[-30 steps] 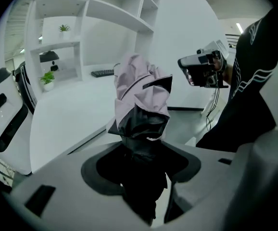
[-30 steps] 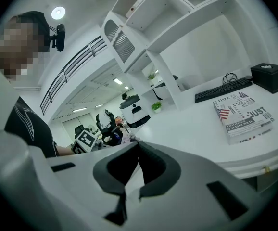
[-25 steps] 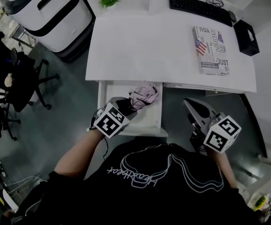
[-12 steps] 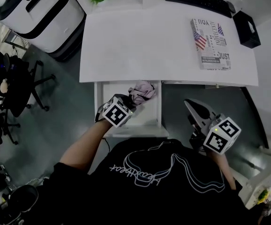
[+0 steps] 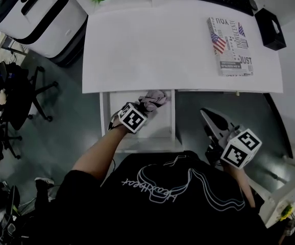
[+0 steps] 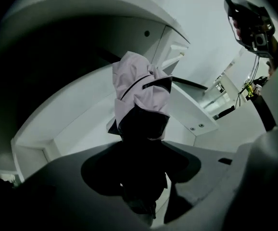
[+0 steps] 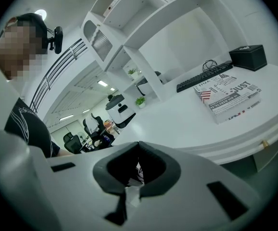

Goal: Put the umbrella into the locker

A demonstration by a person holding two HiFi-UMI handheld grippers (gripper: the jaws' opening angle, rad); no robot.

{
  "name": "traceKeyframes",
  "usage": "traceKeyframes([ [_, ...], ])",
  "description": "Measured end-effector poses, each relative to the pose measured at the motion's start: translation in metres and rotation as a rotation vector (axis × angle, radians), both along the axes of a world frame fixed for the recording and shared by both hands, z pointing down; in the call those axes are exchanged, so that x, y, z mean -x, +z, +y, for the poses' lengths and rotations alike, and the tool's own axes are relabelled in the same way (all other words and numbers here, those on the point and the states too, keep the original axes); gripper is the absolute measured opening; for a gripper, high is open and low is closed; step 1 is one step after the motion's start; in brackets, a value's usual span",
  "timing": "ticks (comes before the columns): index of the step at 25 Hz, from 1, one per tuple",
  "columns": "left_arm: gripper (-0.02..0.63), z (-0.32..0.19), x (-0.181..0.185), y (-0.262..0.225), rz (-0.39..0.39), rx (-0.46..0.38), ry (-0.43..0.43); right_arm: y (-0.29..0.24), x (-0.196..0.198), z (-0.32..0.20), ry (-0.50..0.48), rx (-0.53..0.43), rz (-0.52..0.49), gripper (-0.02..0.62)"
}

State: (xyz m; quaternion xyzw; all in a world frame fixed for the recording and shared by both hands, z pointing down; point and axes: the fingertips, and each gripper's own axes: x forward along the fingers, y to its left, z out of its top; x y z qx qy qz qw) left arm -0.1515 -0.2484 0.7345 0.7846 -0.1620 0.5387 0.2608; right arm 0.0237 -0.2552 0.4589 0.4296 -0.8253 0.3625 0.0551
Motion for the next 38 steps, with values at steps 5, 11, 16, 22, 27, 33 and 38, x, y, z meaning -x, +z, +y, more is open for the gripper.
traceKeyframes([
  [5,0.229,-0.003,-0.001,0.020,-0.025,0.008,-0.003,0.005,-0.005,-0.002,0.006,0.012,0.007,0.003],
  [11,0.232,0.003,0.002,0.041,-0.078,0.031,-0.041,0.005,-0.016,0.000,0.023,0.021,0.010,0.003],
  [16,0.238,0.001,0.000,0.044,-0.098,0.003,-0.037,0.006,-0.017,0.001,0.012,0.024,0.014,0.003],
  [22,0.316,0.004,0.003,0.046,-0.141,-0.056,-0.023,0.003,-0.017,0.011,-0.034,0.032,0.003,0.003],
  [27,0.344,0.002,0.015,0.029,-0.165,-0.113,-0.090,0.003,-0.025,0.020,-0.078,0.048,0.004,0.003],
  [33,0.342,-0.023,0.023,-0.050,-0.125,-0.337,-0.187,-0.006,-0.026,0.028,-0.152,0.025,-0.024,0.003],
  [38,0.341,-0.029,0.006,-0.153,-0.034,-0.537,-0.270,-0.029,-0.026,0.032,-0.232,-0.058,-0.034,0.003],
])
